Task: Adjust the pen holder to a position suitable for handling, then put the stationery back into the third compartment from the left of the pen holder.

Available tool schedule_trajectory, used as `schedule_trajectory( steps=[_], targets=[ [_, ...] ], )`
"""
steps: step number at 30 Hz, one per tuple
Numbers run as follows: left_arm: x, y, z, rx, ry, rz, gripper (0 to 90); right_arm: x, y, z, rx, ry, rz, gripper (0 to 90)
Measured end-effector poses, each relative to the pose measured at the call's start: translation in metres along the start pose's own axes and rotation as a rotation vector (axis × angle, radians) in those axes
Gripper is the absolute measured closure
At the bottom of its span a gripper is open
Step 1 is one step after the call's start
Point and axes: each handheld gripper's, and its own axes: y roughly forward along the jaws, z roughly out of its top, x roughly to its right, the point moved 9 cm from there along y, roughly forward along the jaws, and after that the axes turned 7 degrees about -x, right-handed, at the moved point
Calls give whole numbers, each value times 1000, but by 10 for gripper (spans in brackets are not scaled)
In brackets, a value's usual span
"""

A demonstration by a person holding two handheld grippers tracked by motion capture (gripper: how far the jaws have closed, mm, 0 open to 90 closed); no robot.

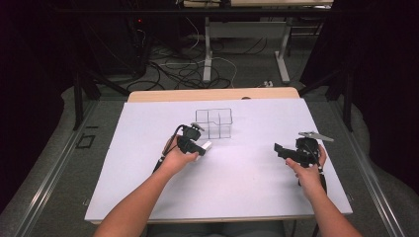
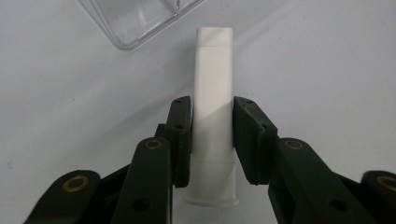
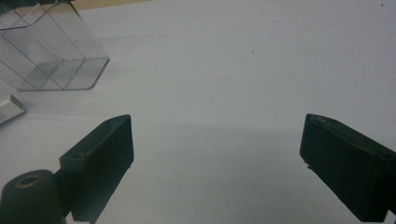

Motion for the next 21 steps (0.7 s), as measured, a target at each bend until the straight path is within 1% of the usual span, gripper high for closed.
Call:
schedule_trajectory(
  steps=[1, 2, 3, 6, 7, 9, 10, 11, 13, 14, 16, 17, 19, 20, 21],
  targets=[
    [0, -2, 0, 4, 6, -7, 690, -1, -1, 0, -2, 4, 1, 114],
    [2, -3, 0, 11, 1, -13, 689, -2, -1, 0, 0, -3, 2, 117],
    [3, -5, 0, 14, -6, -25, 690, -3, -1, 0, -2, -22, 10, 118],
    [6, -11, -1, 12, -6, -44, 690, -6, -1, 0, 1, -56, -2, 152],
    [8, -13, -1, 16, -2, -57, 690, -7, -1, 0, 3, -69, -4, 154],
    [11, -18, -2, 20, -7, -77, 690, -9, -2, 2, 18, -104, -4, 169],
    [12, -20, -3, 20, -16, -82, 690, -11, -3, 3, 28, -131, 1, 190],
    [13, -22, -3, 25, -9, -87, 690, -13, -3, 3, 29, -138, 6, 208],
    [16, -27, -5, 31, -29, -111, 690, -18, -4, 3, 36, -184, 22, 235],
    [17, -28, -5, 38, -24, -117, 690, -21, -4, 3, 36, -205, 25, 247],
    [19, -32, -6, 38, -18, -130, 690, -25, -4, 2, 36, -234, 27, 268],
    [21, -34, -8, 34, -29, -140, 690, -28, -4, 2, 39, -245, 29, 275],
    [22, -37, -9, 34, -22, -154, 690, -33, -5, 2, 41, -263, 40, 279],
    [24, -39, -11, 31, -17, -171, 690, -35, -5, 2, 35, -268, 42, 280],
    [25, -41, -12, 29, -20, -176, 690, -38, -5, 2, 35, -284, 49, 284]
  ],
)
